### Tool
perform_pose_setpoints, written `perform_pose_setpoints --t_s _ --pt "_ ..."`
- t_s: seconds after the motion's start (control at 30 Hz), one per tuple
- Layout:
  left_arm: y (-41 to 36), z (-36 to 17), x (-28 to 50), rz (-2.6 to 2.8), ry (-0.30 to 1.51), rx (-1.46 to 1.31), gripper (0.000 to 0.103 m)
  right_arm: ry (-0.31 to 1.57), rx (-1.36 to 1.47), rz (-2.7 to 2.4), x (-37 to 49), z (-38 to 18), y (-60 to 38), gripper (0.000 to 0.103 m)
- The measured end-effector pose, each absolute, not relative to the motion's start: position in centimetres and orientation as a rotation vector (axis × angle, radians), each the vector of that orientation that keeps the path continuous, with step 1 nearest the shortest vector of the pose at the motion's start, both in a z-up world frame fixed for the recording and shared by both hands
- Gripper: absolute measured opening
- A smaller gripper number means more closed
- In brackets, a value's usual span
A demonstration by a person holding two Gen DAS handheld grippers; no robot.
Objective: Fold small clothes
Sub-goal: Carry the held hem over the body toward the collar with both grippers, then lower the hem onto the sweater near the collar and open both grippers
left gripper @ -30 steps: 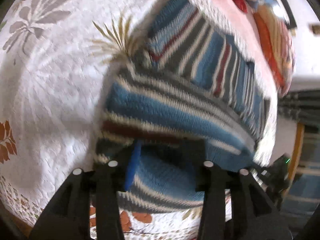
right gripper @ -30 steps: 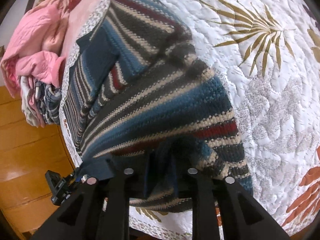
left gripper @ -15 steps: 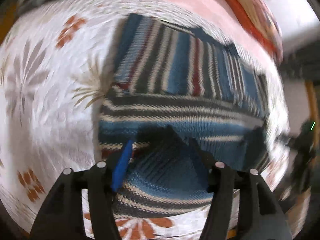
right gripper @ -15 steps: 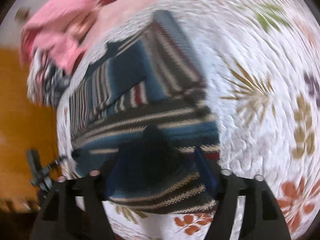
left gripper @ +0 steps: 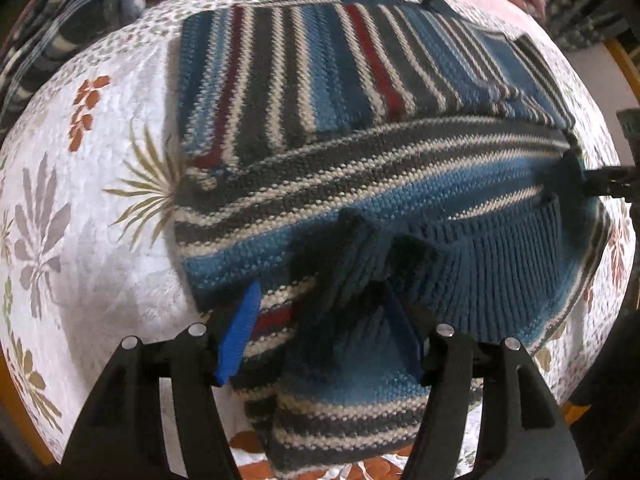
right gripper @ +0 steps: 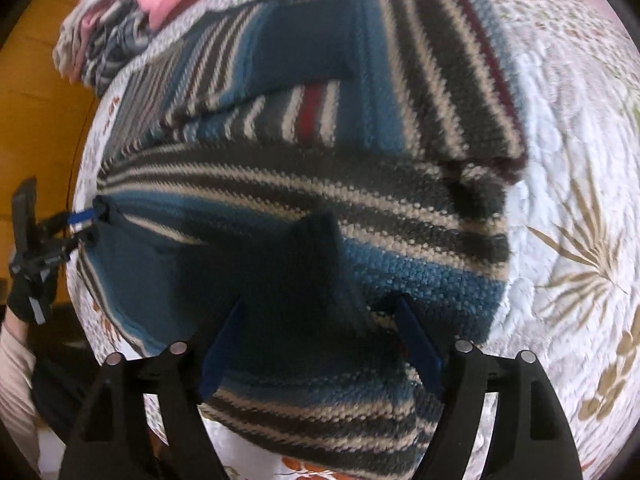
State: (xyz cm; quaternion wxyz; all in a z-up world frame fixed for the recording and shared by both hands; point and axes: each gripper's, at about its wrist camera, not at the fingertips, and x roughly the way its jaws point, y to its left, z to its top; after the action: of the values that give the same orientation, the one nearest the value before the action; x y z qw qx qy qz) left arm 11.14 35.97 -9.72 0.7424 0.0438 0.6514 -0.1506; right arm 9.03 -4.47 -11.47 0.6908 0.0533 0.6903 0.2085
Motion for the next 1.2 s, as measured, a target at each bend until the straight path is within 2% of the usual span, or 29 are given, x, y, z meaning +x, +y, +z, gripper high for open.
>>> perform_pose_setpoints --t_s 0.07,0.1,0.13,0.23,0.27,0.3,0.33,0.47,0.5,0.63,0.7,0.77,0.8,0.83,0.9,1.2 --pt "34.8 -9.9 11.1 -0.353 1.424 0.114 0.063 1.544 0.094 0.474 9.0 -11.7 -4.0 0.079" --pt "34.1 -10.1 11.2 -0.358 1.425 0.124 0.063 1.542 0.082 0.473 8.9 -11.7 -3.9 0.076" --pt "33.4 -10.3 11.2 -0.358 1.428 0.144 0.063 1.537 0.068 0.47 8.9 -11.6 -3.8 0.063" --pt "32.2 -10.6 11.2 -0.364 1.432 0.152 0.06 1.518 0.055 0.479 8.8 -11.2 -3.8 0.034" --pt "32.0 -10.6 11.3 -0.368 1.435 0.149 0.056 1.516 0.072 0.486 8.9 -11.2 -4.0 0.029" --pt "32.0 -10.5 11.3 -0.38 1.436 0.139 0.046 1.514 0.09 0.498 8.8 -11.1 -4.2 0.019" --pt "31.9 -10.3 11.3 -0.39 1.435 0.132 0.041 1.515 0.104 0.51 8.8 -10.9 -4.4 0.017" --pt "31.2 -10.5 11.5 -0.383 1.437 0.138 0.042 1.516 0.103 0.545 8.5 -10.8 -4.3 0.017" --pt "31.2 -10.6 11.7 -0.378 1.441 0.132 0.043 1.526 0.102 0.538 8.5 -11.1 -4.3 0.022" --pt "31.7 -11.1 11.5 -0.354 1.457 0.134 0.057 1.543 0.085 0.519 8.5 -11.8 -3.6 0.03" --pt "31.1 -11.3 11.3 -0.343 1.454 0.148 0.057 1.538 0.074 0.515 8.5 -11.8 -3.2 0.029" --pt "30.3 -11.3 11.0 -0.35 1.445 0.165 0.05 1.525 0.055 0.51 8.4 -11.6 -2.8 0.021" --pt "30.2 -11.1 10.8 -0.356 1.444 0.159 0.039 1.515 0.058 0.522 8.4 -11.3 -2.8 0.013" --pt "30.1 -10.8 10.7 -0.356 1.443 0.152 0.027 1.508 0.059 0.524 8.4 -11.0 -2.8 0.011" --pt "30.0 -10.3 10.6 -0.369 1.441 0.128 0.012 1.488 0.063 0.529 8.3 -10.2 -3.1 0.011" --pt "29.9 -3.2 9.4 -0.423 1.292 0.029 0.011 1.331 0.176 0.578 7.1 -3.9 -5.7 0.01"
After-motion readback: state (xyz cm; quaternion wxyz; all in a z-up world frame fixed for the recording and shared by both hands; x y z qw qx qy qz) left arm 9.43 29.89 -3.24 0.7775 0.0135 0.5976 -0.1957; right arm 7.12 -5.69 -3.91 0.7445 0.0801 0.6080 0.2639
